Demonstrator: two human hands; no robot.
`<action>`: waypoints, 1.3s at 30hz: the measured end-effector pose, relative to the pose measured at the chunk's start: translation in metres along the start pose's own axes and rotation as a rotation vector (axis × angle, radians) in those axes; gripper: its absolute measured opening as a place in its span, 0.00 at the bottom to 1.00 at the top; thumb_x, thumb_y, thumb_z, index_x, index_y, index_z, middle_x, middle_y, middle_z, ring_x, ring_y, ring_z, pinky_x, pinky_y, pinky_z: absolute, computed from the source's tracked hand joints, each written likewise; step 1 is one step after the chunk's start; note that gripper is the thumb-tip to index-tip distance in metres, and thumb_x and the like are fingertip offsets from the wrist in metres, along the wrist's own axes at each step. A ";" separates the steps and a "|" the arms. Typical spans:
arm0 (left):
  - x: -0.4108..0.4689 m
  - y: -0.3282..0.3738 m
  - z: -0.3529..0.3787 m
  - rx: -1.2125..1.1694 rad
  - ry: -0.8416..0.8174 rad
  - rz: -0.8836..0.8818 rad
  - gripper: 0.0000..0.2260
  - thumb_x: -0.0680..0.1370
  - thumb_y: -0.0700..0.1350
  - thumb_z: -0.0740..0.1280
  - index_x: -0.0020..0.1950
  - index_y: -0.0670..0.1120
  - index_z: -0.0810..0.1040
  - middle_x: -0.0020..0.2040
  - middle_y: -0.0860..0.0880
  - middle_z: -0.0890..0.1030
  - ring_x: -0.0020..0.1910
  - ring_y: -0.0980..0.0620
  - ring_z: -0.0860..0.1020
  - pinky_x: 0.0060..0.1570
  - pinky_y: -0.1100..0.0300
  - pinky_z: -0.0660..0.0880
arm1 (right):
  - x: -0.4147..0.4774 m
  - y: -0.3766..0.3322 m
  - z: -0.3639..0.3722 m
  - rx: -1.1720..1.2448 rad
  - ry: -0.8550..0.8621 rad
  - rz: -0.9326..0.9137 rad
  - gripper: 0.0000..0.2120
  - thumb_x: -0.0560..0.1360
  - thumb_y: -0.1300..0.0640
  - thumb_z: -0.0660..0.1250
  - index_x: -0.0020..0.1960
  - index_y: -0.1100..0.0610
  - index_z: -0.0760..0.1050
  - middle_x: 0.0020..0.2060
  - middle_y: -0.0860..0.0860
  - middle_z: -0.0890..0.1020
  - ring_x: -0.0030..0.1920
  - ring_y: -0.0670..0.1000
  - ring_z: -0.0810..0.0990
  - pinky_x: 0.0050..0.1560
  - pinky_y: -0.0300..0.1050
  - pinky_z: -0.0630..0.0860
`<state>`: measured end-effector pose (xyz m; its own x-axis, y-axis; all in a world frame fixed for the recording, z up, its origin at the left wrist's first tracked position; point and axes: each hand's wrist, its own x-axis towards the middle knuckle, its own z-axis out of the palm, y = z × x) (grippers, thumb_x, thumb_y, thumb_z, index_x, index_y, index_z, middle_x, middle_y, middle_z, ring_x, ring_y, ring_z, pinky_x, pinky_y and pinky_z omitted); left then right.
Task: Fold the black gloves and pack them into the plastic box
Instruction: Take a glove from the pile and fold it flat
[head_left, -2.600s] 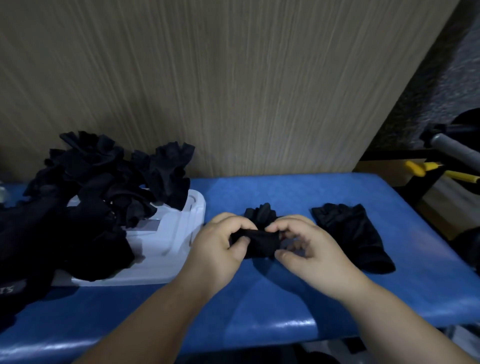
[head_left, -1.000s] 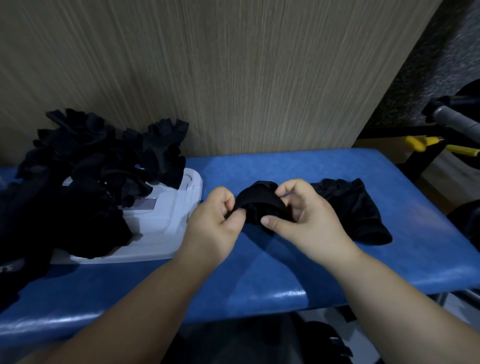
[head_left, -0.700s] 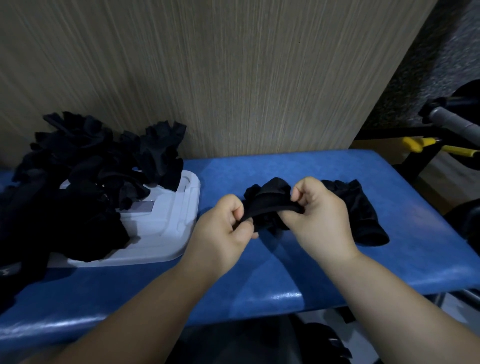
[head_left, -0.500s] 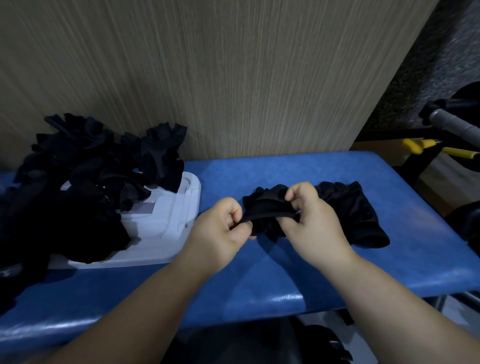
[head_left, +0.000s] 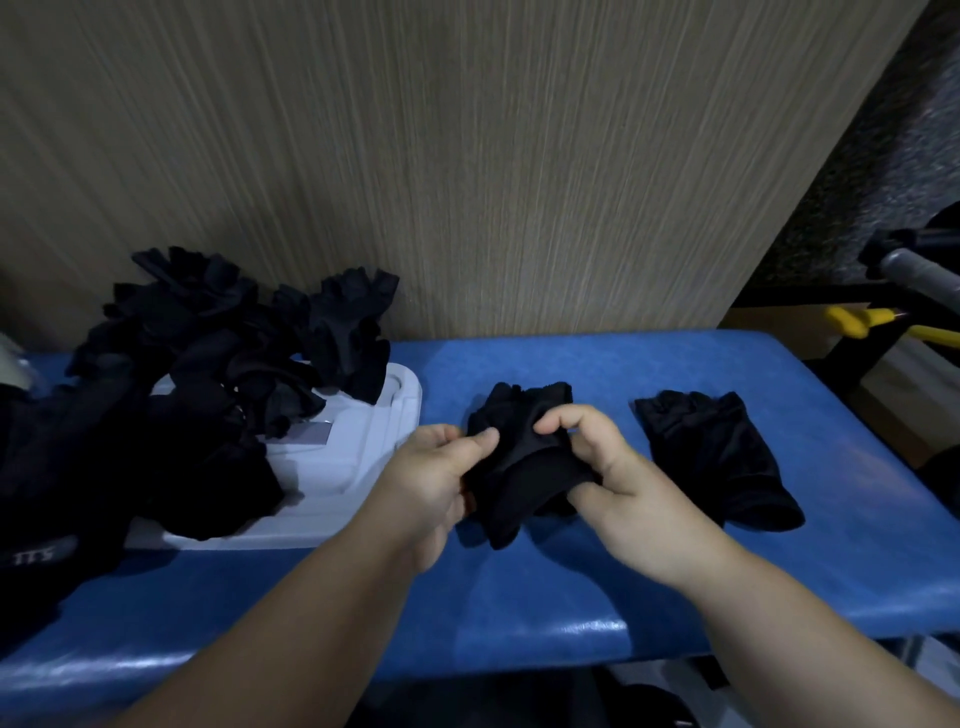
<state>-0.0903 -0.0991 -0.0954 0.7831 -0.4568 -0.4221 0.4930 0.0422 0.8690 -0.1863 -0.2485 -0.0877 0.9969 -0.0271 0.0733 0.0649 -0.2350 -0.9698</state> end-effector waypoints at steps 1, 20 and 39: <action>0.000 0.000 0.000 -0.013 0.040 0.027 0.09 0.78 0.41 0.67 0.54 0.40 0.70 0.54 0.39 0.80 0.48 0.45 0.80 0.46 0.52 0.78 | 0.000 0.000 -0.001 0.042 -0.027 0.019 0.27 0.71 0.76 0.56 0.61 0.49 0.66 0.52 0.49 0.81 0.51 0.46 0.78 0.52 0.37 0.73; -0.002 -0.012 0.009 0.325 0.070 0.392 0.14 0.80 0.40 0.64 0.59 0.56 0.68 0.43 0.53 0.85 0.41 0.56 0.83 0.39 0.64 0.76 | 0.002 -0.003 -0.007 0.052 0.241 0.249 0.17 0.78 0.65 0.64 0.49 0.41 0.74 0.41 0.52 0.83 0.36 0.52 0.82 0.39 0.48 0.80; 0.007 -0.025 -0.002 1.540 -0.167 0.557 0.22 0.84 0.52 0.47 0.79 0.55 0.49 0.78 0.61 0.49 0.76 0.61 0.41 0.75 0.58 0.37 | 0.000 0.018 0.001 -0.996 -0.112 0.159 0.26 0.83 0.48 0.49 0.79 0.51 0.47 0.78 0.45 0.47 0.75 0.42 0.36 0.73 0.38 0.34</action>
<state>-0.0962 -0.1020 -0.1206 0.6270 -0.7777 -0.0466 -0.7152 -0.5983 0.3613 -0.1847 -0.2517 -0.1052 0.9925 -0.0496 -0.1117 -0.0839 -0.9411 -0.3276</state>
